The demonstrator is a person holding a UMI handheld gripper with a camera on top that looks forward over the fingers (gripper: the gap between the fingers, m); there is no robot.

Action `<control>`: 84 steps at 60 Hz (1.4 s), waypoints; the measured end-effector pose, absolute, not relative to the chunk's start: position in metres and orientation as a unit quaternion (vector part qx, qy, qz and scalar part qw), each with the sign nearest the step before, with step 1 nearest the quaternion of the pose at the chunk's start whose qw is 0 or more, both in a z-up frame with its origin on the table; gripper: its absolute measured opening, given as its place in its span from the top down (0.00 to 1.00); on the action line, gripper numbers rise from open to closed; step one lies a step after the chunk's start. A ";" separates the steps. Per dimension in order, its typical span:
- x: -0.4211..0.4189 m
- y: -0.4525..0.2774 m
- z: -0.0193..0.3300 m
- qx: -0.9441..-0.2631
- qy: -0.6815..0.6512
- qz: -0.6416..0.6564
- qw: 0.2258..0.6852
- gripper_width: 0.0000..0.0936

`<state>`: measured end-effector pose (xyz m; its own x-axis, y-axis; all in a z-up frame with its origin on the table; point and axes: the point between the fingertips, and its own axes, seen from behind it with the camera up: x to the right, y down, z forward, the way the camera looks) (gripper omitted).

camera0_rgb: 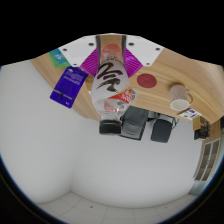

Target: Pour water

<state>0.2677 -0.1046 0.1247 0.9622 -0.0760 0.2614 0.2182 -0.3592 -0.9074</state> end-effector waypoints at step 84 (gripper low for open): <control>0.104 0.034 0.252 -0.722 -0.334 -0.323 0.513 0.69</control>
<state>0.1040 0.0342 0.2518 0.5674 0.1508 0.8095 0.8140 -0.2512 -0.5238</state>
